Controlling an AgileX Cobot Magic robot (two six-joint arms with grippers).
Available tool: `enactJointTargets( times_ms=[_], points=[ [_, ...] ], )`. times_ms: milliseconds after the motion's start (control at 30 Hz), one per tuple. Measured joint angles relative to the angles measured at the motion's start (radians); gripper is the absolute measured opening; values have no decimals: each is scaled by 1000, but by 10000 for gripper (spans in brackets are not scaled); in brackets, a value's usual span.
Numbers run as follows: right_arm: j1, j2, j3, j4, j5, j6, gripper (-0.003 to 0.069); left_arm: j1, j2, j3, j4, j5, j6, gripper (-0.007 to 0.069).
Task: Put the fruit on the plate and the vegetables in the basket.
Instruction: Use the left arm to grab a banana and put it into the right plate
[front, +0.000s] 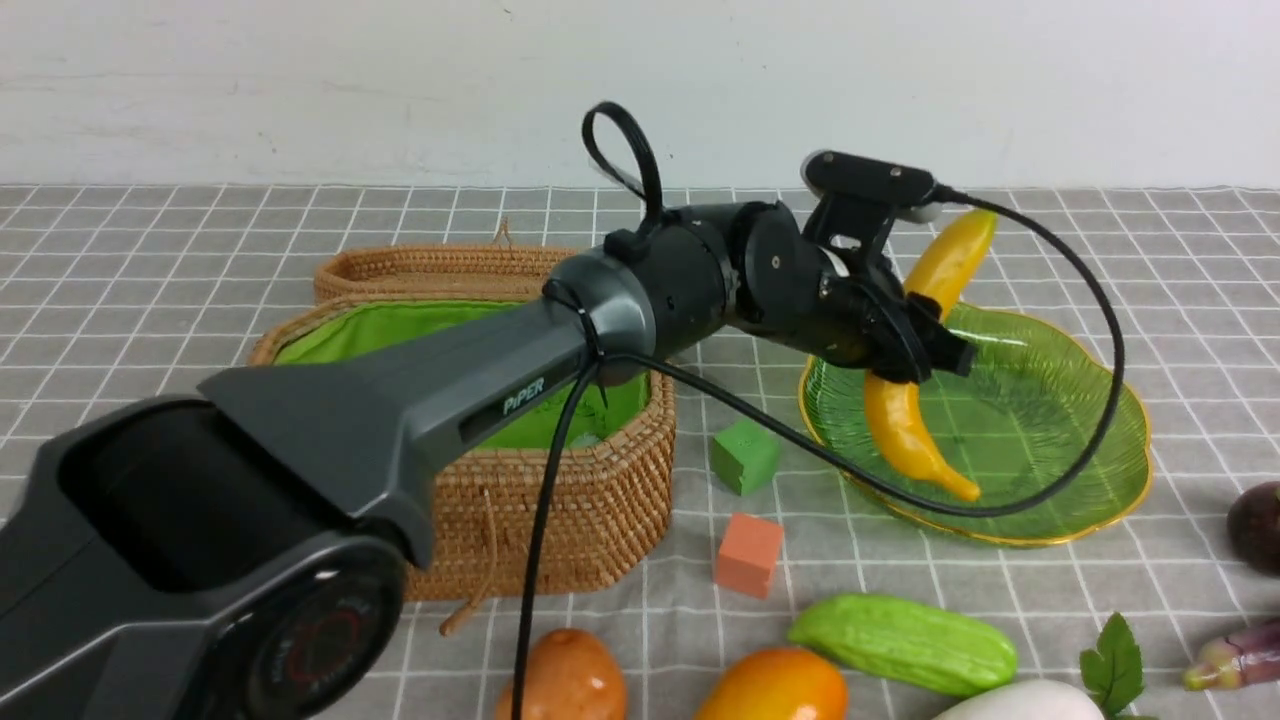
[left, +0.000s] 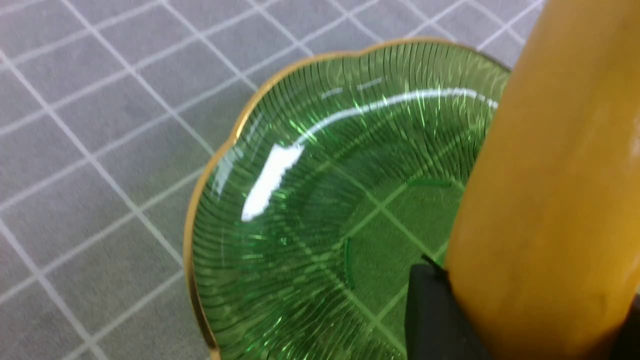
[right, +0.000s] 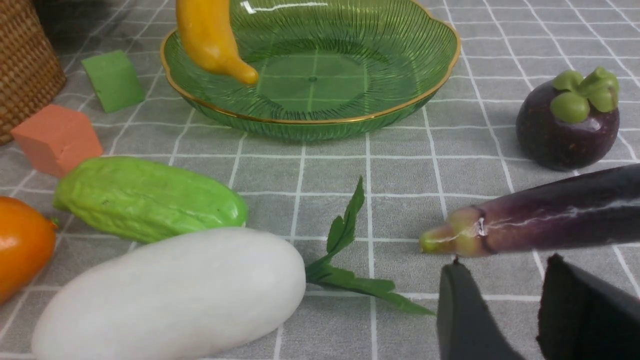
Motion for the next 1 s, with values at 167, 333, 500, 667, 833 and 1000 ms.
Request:
enactJointTargets(
  times_ms=[167, 333, 500, 667, 833, 1000],
  points=[
    [0, 0, 0, 0, 0, 0, 241, 0, 27, 0, 4, 0, -86, 302],
    [0, 0, 0, 0, 0, 0, 241, 0, 47, 0, 20, 1, -147, 302],
    [0, 0, 0, 0, 0, 0, 241, 0, 48, 0, 22, -1, -194, 303],
    [0, 0, 0, 0, 0, 0, 241, 0, 48, 0, 22, 0, -235, 370],
    [0, 0, 0, 0, 0, 0, 241, 0, 48, 0, 22, 7, -243, 461],
    [0, 0, 0, 0, 0, 0, 241, 0, 47, 0, 22, 34, -243, 504]
  ],
)
